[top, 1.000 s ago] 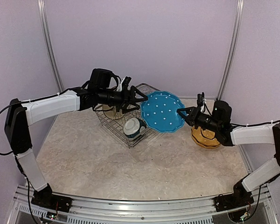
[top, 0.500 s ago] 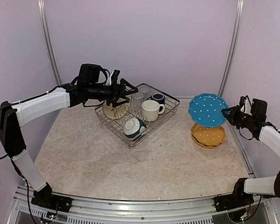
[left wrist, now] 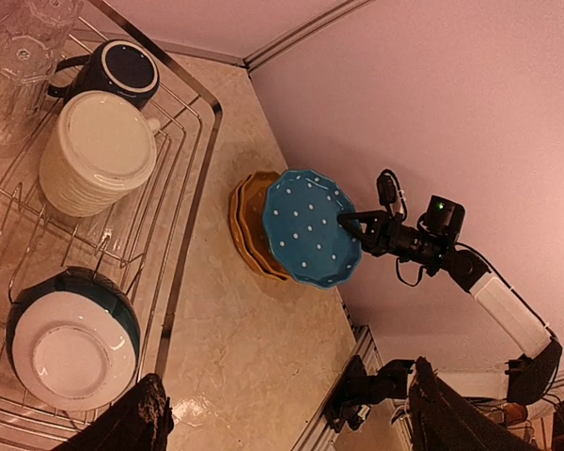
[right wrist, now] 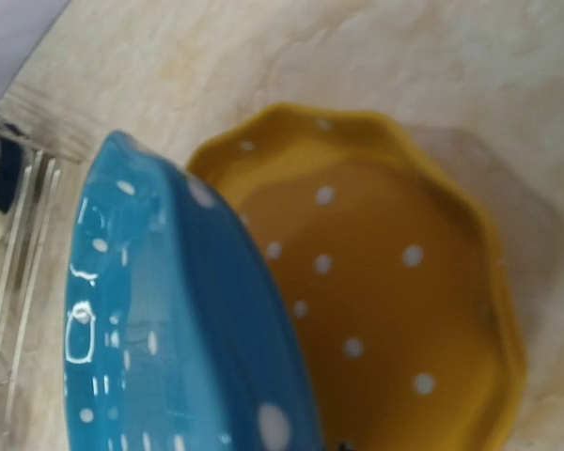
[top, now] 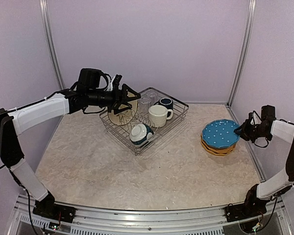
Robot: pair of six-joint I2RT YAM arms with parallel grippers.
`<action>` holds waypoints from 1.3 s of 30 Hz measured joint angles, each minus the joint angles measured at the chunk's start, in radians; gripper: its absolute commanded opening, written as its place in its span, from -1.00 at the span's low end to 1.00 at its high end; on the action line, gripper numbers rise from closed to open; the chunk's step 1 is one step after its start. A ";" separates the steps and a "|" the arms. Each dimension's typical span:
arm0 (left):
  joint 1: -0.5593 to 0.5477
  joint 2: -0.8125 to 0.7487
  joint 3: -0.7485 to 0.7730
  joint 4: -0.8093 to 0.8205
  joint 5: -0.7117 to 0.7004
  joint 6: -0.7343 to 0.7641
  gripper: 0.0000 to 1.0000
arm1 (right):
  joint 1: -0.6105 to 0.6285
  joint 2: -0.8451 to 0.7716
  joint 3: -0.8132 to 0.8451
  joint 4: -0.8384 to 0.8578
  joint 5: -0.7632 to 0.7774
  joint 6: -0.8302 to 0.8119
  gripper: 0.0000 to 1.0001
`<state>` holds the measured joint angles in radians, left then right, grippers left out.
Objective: Unload the mixed dishes from the dish rack
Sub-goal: Place the plate with another plate.
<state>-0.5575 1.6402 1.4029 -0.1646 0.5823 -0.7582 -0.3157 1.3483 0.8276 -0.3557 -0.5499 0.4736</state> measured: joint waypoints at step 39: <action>0.020 -0.050 -0.056 0.022 0.015 -0.012 0.68 | 0.001 0.222 0.173 -0.068 0.101 -0.201 0.14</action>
<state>-0.5373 1.5906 1.3464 -0.1429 0.5976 -0.7700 -0.3145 1.5703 1.0004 -0.4232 -0.4492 0.2726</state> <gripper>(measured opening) 0.841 0.516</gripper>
